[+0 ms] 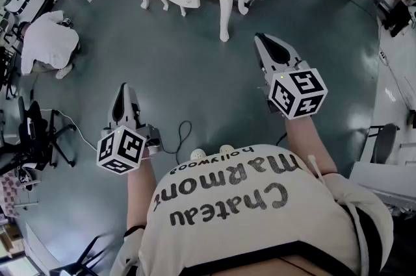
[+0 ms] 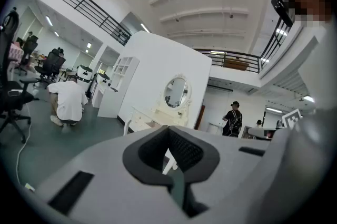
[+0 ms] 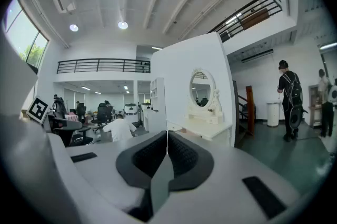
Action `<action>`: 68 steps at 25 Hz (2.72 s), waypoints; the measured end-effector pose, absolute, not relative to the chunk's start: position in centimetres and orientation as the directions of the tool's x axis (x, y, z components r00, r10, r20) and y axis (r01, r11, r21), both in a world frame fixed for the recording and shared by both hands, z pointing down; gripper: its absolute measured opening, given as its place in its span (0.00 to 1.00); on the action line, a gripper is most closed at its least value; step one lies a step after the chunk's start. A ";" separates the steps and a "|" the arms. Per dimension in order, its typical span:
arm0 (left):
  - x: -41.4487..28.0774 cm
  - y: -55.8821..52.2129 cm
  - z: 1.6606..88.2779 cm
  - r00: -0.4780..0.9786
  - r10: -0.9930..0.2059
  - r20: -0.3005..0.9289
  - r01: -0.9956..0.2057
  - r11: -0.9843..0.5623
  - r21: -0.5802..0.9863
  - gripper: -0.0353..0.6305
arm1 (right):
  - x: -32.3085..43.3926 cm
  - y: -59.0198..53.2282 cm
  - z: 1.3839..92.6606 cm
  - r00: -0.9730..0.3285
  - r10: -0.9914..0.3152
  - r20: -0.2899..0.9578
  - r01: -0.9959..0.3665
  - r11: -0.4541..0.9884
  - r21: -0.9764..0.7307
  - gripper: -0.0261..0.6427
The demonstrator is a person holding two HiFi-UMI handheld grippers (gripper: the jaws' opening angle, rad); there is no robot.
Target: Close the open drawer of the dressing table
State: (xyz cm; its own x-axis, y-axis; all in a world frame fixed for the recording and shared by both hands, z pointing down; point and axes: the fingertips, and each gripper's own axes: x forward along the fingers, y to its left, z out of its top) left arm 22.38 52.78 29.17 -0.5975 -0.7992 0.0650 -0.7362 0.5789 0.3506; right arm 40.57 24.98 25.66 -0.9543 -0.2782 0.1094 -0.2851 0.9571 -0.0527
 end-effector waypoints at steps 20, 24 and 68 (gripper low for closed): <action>18.6 48.2 33.1 -0.583 -0.801 0.134 -0.720 0.586 0.371 0.07 | 37.8 19.3 29.4 -0.953 -0.274 0.129 -0.294 0.937 -0.188 0.08; 14.3 44.8 32.5 -0.545 -0.831 0.113 -0.750 0.543 0.378 0.07 | 34.6 17.1 28.3 -0.943 -0.311 0.120 -0.328 0.929 -0.170 0.08; -11.3 26.1 34.6 -0.394 -0.891 0.228 -0.792 0.454 0.408 0.07 | 5.9 2.5 30.6 -0.924 -0.318 0.210 -0.371 0.878 -0.302 0.08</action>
State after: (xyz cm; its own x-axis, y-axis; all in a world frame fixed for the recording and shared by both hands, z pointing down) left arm -11.32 26.11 34.60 -0.3936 -0.8905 0.2280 -0.7920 0.4544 0.4077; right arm 5.89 2.53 30.57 -0.9245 -0.3182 0.2101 -0.3709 0.8782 -0.3020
